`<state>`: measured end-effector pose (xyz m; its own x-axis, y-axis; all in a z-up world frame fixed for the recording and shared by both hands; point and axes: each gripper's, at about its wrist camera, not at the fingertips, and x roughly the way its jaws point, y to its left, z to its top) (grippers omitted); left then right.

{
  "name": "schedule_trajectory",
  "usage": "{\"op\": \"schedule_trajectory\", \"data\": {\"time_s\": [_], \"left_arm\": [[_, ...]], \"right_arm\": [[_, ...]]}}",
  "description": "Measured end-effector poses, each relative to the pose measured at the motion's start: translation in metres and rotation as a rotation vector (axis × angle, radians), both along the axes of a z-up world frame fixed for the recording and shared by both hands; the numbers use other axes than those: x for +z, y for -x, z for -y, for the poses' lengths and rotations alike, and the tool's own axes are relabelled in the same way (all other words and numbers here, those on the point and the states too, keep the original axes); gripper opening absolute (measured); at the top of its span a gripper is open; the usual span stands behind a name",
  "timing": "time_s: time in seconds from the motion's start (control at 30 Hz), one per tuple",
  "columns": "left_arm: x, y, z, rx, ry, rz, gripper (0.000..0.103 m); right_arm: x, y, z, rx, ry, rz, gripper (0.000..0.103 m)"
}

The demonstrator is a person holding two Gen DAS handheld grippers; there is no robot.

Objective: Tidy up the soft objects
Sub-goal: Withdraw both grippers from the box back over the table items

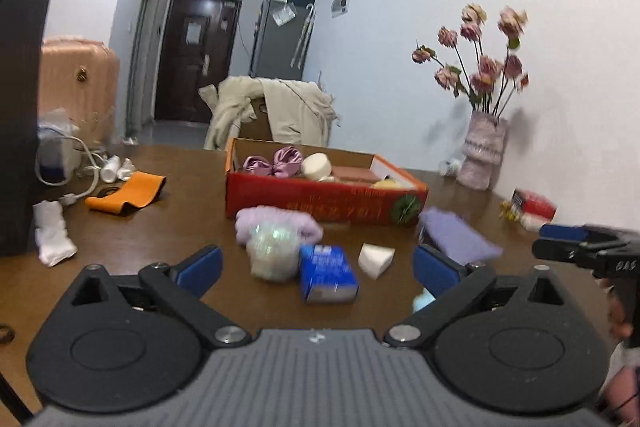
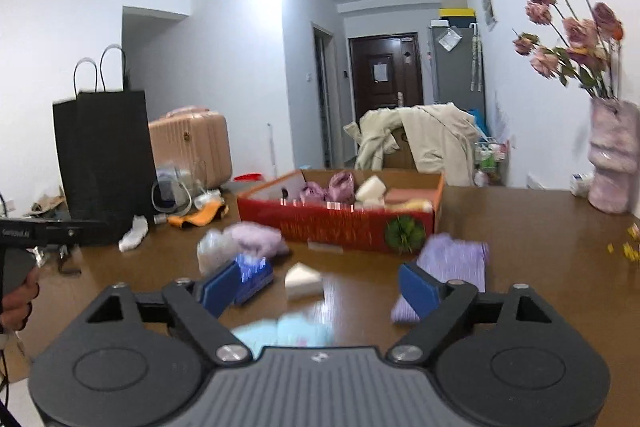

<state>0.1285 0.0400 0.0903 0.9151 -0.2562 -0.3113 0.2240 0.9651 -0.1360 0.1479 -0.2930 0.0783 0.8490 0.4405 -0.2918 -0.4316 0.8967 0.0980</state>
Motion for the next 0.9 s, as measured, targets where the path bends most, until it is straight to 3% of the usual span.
{"op": "schedule_trajectory", "data": {"time_s": [0.07, 0.17, 0.47, 0.6, 0.77, 0.9], "left_arm": [[-0.015, 0.01, 0.009, 0.001, -0.03, 0.03, 0.103], [-0.033, 0.005, 0.018, -0.017, -0.073, -0.007, 0.103], [-0.047, -0.004, 0.016, 0.001, -0.038, -0.047, 0.103], [-0.043, -0.01, 0.021, -0.009, -0.037, -0.065, 0.103], [-0.015, -0.044, 0.03, -0.088, -0.068, -0.079, 0.103], [-0.014, -0.099, 0.042, -0.111, -0.081, -0.216, 0.102]], "right_arm": [[-0.016, 0.015, -0.002, -0.011, -0.026, 0.007, 0.089], [-0.034, 0.015, -0.003, -0.022, -0.075, -0.022, 0.09], [-0.046, 0.003, -0.001, -0.047, -0.095, -0.084, 0.09], [-0.043, 0.001, -0.003, -0.042, -0.083, -0.079, 0.09], [-0.015, -0.029, -0.016, 0.014, 0.031, -0.043, 0.089], [-0.003, -0.077, -0.032, 0.064, 0.096, -0.078, 0.086]]}}
